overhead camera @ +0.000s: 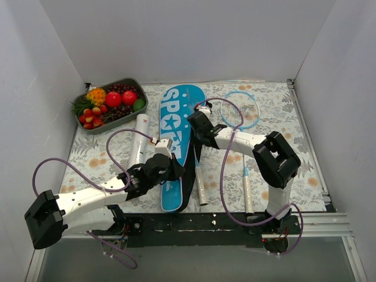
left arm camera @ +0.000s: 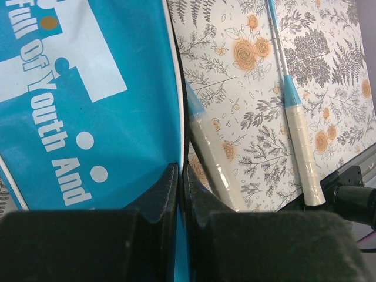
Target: Pack up the badminton gear
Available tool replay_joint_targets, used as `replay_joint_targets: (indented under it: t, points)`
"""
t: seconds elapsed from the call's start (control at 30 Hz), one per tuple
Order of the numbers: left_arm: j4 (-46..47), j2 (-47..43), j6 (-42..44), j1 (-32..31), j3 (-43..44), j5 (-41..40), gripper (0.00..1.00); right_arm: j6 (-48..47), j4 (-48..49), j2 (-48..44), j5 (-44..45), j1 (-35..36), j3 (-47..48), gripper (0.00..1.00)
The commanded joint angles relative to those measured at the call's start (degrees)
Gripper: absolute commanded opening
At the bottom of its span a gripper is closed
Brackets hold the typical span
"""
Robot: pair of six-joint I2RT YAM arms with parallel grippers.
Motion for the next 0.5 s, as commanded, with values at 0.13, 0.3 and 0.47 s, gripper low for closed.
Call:
replay_joint_targets:
  t: [0.13,0.3,0.47]
  points:
    - [2.68,1.85,0.41,-0.57,0.75,0.93,0.00,-3.20,5.09,-4.24,-3.58,-0.30,2.20,0.01]
    - [1.98,2.91,1.47,-0.57,1.98,-0.57,0.00,-4.86,-4.20,-9.78,-4.81,-0.12,-1.84,0.01]
    - [2.06,3.97,1.91,-0.57,3.03,-1.62,0.00,-5.66,-7.92,-18.39,-4.72,0.40,-10.19,0.01]
